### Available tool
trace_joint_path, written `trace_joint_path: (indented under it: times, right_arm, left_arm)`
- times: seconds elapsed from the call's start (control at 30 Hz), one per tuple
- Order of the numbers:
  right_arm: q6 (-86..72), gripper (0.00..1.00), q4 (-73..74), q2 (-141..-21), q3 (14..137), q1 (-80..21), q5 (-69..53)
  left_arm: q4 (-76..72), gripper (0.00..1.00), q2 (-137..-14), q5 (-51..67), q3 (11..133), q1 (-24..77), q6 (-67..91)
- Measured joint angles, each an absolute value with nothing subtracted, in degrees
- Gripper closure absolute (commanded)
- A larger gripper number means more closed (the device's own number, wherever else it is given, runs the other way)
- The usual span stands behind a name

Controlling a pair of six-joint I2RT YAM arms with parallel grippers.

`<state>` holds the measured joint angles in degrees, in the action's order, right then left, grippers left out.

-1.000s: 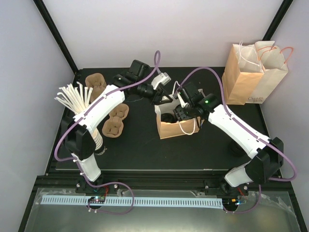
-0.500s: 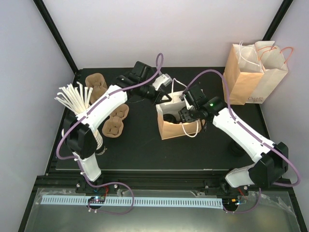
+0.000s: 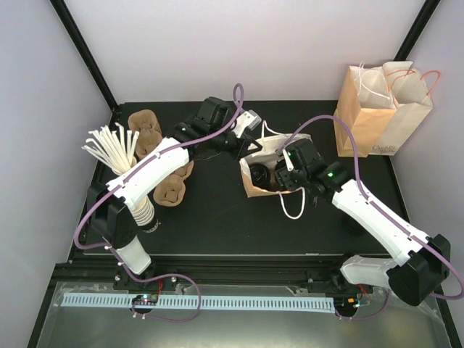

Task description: Pack the takeout coffee

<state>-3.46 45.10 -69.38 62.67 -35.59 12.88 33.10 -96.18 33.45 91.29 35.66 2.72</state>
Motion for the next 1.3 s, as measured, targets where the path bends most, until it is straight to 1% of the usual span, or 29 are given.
trace_joint_path:
  times: [0.27,0.4,0.5,0.63,0.83,1.13,1.3]
  right_arm:
    - [-1.8,0.92,41.9,-70.8,62.1,-35.6,11.3]
    - [-2.3,0.96,39.0,-68.8,58.0,-35.6,11.6]
    - [-4.1,0.99,36.8,-68.1,55.2,-35.6,13.2]
    - [-6.8,0.98,33.9,-66.9,51.6,-34.9,15.7]
    - [-7.9,0.98,27.9,-63.6,46.3,-33.0,15.0]
    - [-8.4,0.98,23.6,-66.7,46.5,-32.5,13.2]
    - [-10.9,0.99,27.7,-69.5,53.0,-31.9,11.1]
  left_arm:
    - [32.9,0.99,-95.7,30.3,91.3,36.5,3.9]
    - [32.0,0.98,-94.0,27.6,90.1,37.7,3.9]
    - [30.7,0.98,-91.5,25.7,86.8,38.9,3.9]
    - [29.5,0.98,-89.7,24.5,83.2,39.9,3.8]
    - [27.0,0.98,-88.8,25.7,80.8,41.2,4.3]
    - [26.9,0.98,-90.9,28.8,82.3,41.0,7.9]
    - [27.2,0.98,-92.4,28.3,85.4,41.1,8.4]
